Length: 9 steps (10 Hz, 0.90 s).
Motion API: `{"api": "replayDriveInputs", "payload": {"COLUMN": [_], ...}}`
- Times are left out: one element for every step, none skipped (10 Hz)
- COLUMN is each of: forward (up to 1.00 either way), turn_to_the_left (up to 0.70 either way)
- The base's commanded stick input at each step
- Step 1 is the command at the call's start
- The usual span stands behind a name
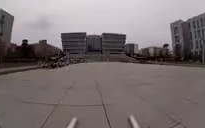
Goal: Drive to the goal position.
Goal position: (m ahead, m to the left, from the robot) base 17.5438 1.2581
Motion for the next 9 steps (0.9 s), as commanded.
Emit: {"api": "replayDriveInputs", "payload": {"forward": [1.0,1.0,1.0,1.0,1.0,1.0,1.0,1.0,1.0], "turn_to_the_left": [0.0,-0.11,-0.37,-0.17,-0.07,0.0,0.0,0.0,0.0]}}
